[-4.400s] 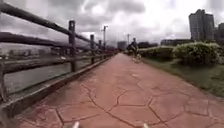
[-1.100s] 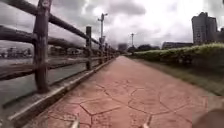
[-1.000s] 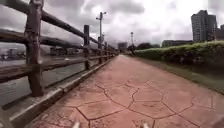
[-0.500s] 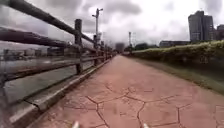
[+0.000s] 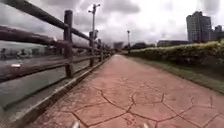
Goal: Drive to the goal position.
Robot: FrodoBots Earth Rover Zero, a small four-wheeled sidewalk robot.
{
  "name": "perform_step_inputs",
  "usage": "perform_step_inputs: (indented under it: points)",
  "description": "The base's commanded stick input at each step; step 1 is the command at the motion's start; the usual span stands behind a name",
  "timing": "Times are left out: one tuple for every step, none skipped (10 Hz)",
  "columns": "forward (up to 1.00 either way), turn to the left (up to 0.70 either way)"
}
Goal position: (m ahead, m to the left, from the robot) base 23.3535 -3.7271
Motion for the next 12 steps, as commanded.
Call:
perform_step_inputs:
  points:
    - [1.0,0.0]
    - [1.0,0.0]
    - [1.0,0.0]
    - [1.0,0.0]
    - [1.0,0.0]
    - [1.0,0.0]
    - [1.0,0.0]
    - [1.0,0.0]
    - [1.0,0.0]
    - [1.0,0.0]
    - [1.0,0.0]
    - [1.0,0.0]
